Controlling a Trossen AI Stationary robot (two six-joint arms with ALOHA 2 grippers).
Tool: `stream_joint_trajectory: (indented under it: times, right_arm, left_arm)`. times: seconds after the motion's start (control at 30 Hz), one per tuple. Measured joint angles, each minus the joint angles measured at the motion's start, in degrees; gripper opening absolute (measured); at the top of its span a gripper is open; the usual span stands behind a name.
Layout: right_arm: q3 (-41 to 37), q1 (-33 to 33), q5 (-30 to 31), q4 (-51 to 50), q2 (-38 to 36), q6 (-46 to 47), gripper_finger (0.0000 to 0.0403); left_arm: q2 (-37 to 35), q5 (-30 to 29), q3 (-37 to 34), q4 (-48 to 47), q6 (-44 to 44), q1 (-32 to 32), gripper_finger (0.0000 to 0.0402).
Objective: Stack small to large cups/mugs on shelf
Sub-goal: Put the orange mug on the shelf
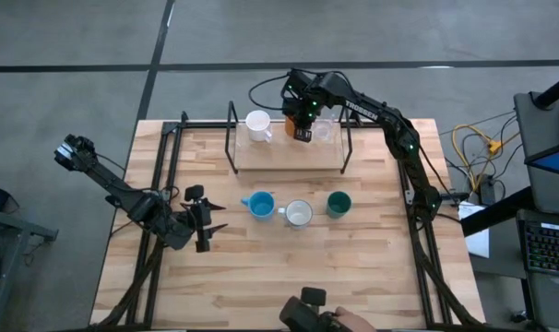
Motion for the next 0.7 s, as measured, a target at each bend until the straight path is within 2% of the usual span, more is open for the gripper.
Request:
stream_joint_trajectory:
  times: [0.7]
  right_arm:
    - [-0.2,0.0,0.0,-0.3,0.0,1.1,0.002]
  left_arm:
    - [0.0,0.5,0.0,0.0,-0.3,0.0,0.0208]
